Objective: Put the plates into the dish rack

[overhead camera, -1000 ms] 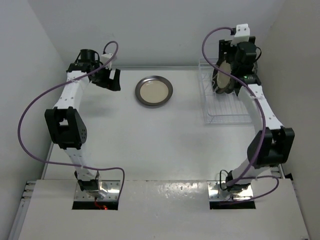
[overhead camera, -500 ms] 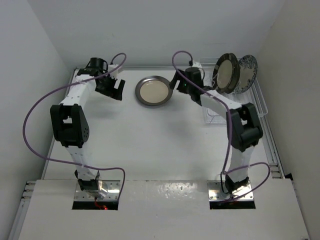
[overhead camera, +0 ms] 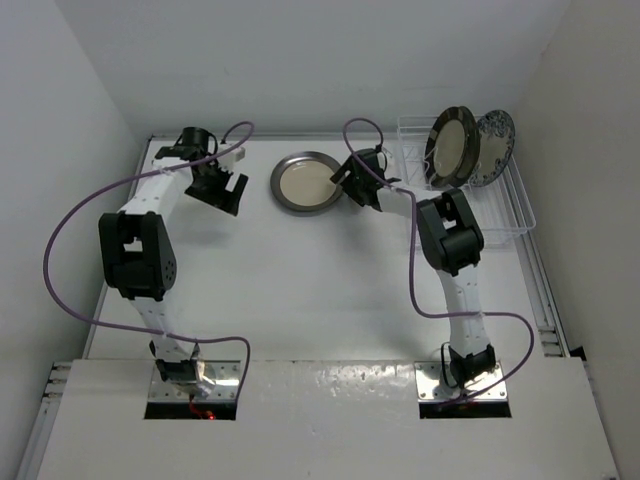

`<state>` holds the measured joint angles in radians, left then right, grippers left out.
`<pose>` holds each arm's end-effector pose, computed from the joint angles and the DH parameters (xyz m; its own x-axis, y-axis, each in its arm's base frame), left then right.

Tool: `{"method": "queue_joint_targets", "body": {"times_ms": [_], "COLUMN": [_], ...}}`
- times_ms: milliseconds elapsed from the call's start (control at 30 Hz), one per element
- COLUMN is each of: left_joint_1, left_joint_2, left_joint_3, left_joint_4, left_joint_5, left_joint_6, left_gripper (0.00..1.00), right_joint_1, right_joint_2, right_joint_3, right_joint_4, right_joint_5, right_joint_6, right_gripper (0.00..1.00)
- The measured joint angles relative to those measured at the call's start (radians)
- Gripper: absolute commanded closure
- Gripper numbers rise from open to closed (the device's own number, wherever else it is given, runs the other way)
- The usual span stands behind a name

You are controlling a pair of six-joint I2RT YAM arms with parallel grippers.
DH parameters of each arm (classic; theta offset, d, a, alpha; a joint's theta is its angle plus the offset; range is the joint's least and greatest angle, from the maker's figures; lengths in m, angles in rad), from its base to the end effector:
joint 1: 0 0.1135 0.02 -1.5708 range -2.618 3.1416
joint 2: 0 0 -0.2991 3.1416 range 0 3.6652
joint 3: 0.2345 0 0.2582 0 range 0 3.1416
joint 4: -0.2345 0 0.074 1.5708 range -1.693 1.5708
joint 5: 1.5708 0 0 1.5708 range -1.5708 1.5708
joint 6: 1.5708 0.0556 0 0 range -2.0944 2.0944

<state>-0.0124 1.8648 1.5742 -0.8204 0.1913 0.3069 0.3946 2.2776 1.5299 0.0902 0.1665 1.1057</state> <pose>0.4214 -0.0158 0.2701 -0.8250 0.3069 -0.4745 0.3628 0.9315 -0.0284 0.5031 0.1995 0.1354 -0.4836 0.7534 -0.4455 0.3885 0.6409 0.6620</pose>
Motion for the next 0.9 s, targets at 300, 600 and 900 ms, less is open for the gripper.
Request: {"method": "queue_joint_targets", "body": {"times_ms": [300, 600, 900], "left_joint_1": [0.0, 0.006, 0.006], "left_joint_2": [-0.002, -0.002, -0.002], "left_joint_3": [0.03, 0.04, 0.04], "left_joint_4": [0.0, 0.0, 0.0], "left_joint_5": [-0.015, -0.029, -0.031], "left_joint_6": [0.003, 0.003, 0.003], "left_gripper": [0.0, 0.0, 0.0], "right_joint_1": [-0.013, -0.03, -0.105], "right_joint_2": [0.117, 0.13, -0.036], "right_joint_3": [0.134, 0.141, -0.006], "right_joint_4": [0.003, 0.122, 0.156], "right_joint_5": [0.0, -0.1, -0.185], "right_joint_6": [0.09, 0.068, -0.13], "right_gripper": [0.77, 1.0, 1.0]}}
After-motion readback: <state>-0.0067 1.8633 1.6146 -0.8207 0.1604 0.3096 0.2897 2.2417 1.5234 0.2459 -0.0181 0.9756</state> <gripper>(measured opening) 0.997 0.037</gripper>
